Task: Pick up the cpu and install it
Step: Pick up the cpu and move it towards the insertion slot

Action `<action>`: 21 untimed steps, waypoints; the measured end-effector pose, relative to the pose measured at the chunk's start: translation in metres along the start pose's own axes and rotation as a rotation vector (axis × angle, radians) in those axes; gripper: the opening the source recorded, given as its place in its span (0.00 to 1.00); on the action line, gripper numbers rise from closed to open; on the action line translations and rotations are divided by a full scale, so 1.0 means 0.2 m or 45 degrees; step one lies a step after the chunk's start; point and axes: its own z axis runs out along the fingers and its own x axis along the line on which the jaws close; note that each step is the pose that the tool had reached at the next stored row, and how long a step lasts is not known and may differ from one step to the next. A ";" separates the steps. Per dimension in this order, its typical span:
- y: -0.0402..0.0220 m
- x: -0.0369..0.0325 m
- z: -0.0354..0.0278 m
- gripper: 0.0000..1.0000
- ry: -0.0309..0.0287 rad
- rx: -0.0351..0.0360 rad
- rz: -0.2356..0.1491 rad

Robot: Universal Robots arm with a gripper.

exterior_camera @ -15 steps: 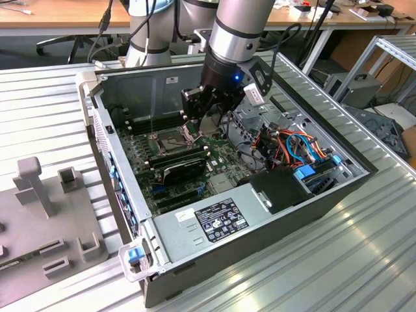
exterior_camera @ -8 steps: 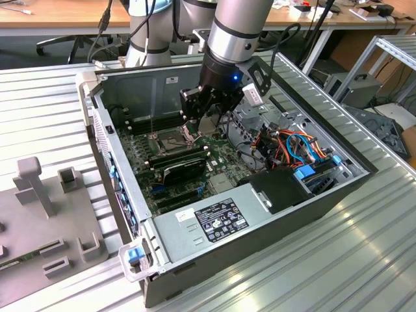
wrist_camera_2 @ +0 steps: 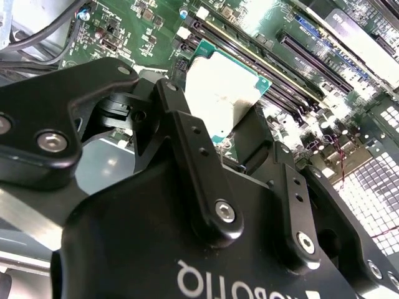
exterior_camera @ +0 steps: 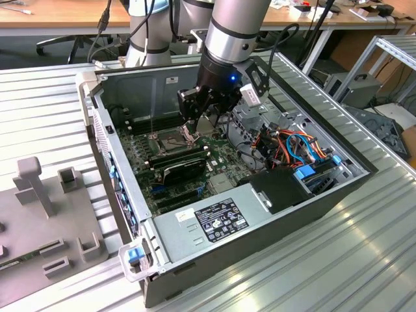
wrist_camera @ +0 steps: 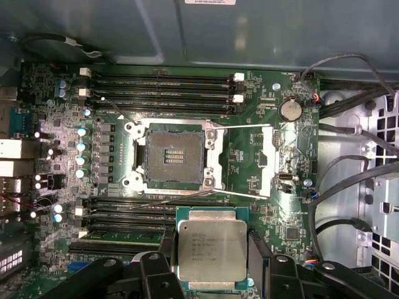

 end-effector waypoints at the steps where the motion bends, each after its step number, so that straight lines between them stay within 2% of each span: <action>1: 0.000 0.002 0.000 0.55 0.0000 0.0000 0.000; 21: 0.002 0.020 0.007 0.55 0.0000 -0.0001 0.000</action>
